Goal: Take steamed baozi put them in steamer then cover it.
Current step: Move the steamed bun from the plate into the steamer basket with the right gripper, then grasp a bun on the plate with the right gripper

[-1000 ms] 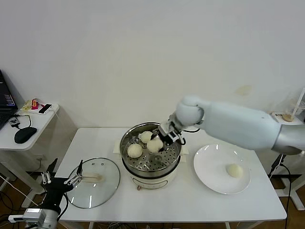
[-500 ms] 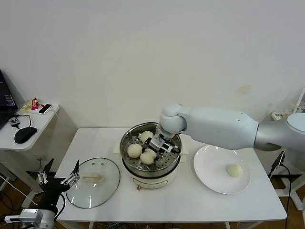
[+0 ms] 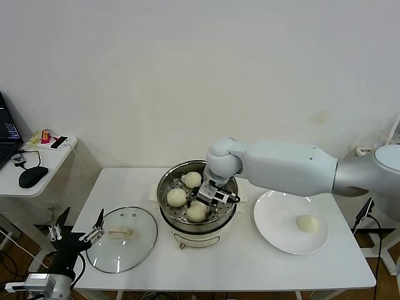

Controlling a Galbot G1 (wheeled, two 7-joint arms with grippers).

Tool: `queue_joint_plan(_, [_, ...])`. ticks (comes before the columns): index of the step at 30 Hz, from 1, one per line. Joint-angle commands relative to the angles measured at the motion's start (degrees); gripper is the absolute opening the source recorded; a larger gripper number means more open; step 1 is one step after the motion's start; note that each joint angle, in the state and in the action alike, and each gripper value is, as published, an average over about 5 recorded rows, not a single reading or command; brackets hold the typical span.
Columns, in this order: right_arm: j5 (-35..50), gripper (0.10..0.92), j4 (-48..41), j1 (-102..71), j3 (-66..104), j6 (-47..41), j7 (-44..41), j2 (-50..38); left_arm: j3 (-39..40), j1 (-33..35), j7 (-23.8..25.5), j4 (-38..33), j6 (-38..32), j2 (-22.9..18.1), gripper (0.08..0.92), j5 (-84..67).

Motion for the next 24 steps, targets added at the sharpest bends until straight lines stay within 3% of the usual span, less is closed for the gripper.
queue_joint_plan(1, [-0.05, 0.788, 0.18, 1.49, 0.79, 0.68, -1.16, -0.42, 0.04, -0.09, 0.06, 0.10, 0.05, 0.18, 0.823, 0.00])
queue_joint_plan(7, [-0.24, 0.822, -0.23, 3.37, 3.50, -2.00, -2.46, -2.81, 0.00, -0.60, 0.08, 0.29, 0.15, 0.85, 0.823, -0.22])
queue_joint_plan(12, [-0.35, 0.823, -0.99, 4.25, 7.60, -9.12, -3.02, -7.03, -0.04, -1.19, 0.17, 0.48, 0.22, 1.38, 0.823, -0.50])
queue_joint_plan(19, [4.93, 0.823, 3.05, 4.75, 10.76, -22.55, -3.35, -18.67, 0.54, -1.82, 0.28, 0.45, 0.25, 2.11, 0.823, -0.80])
queue_joint_plan(24, [6.36, 0.823, 8.01, 2.02, 11.95, -27.46, -2.03, -29.78, 1.39, -2.34, 0.38, 0.53, 0.28, 2.69, 0.823, -0.87])
